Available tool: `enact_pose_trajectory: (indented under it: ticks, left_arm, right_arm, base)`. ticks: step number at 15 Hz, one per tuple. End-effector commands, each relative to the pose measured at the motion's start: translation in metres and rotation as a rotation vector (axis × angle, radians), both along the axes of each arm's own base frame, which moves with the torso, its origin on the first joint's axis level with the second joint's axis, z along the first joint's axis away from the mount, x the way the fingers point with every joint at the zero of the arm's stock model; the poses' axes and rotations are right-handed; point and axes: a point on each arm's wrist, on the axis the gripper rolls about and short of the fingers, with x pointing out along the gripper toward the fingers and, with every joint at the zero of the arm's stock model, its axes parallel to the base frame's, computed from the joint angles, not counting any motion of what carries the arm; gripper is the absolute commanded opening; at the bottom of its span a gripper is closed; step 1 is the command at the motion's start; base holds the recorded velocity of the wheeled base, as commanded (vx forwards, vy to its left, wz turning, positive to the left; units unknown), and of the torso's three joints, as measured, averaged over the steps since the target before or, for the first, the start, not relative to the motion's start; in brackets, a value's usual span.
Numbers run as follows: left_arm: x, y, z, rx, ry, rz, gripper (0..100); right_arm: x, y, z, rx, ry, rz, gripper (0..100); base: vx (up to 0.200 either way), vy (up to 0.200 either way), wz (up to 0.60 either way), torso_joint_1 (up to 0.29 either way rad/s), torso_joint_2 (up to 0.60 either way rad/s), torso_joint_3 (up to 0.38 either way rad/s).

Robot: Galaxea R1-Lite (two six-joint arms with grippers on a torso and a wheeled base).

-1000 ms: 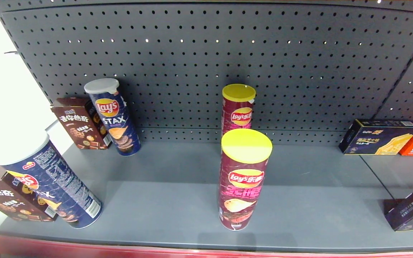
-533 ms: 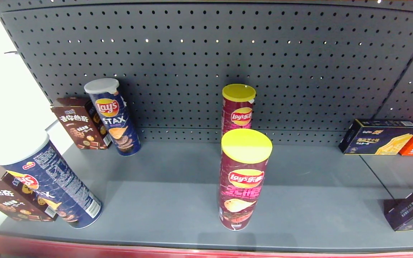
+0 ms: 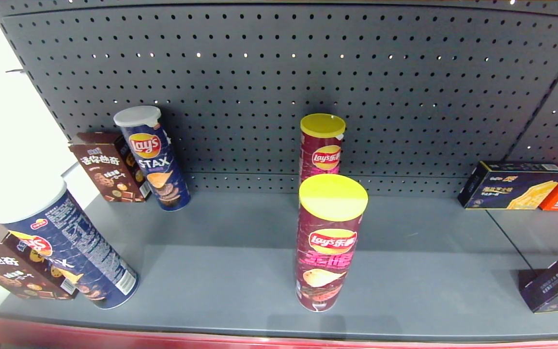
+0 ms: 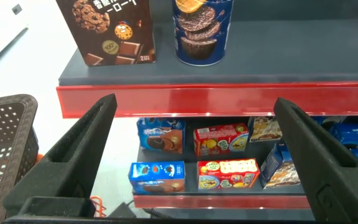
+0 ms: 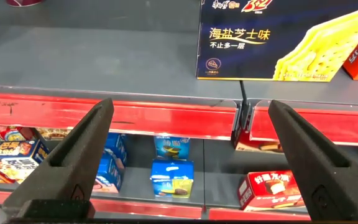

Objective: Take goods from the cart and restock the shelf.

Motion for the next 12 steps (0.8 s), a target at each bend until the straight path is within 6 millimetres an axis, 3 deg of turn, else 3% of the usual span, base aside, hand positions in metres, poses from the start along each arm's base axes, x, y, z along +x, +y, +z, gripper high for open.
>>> enact_pose_trajectory:
  ticks: [1,3,12]
  left_arm:
    - [0.0001,0.0000,0.0000,0.001,0.001,0.001,100]
    - [0.0001,0.0000,0.0000,0.001,0.001,0.001,100]
    - [0.0001,0.0000,0.0000,-0.001,0.001,0.001,100]
  right_arm:
    - [0.0002,0.0000,-0.0002,0.000,0.002,0.001,100]
    - [0.0002,0.0000,-0.0002,0.000,0.002,0.001,100]
    - [0.0002,0.0000,-0.0002,0.000,0.002,0.001,100]
  base:
    - [0.000,0.000,0.00,0.000,0.00,0.000]
    - [0.000,0.000,-0.60,0.002,0.00,0.005]
    - [0.000,0.000,0.00,0.000,0.00,0.000]
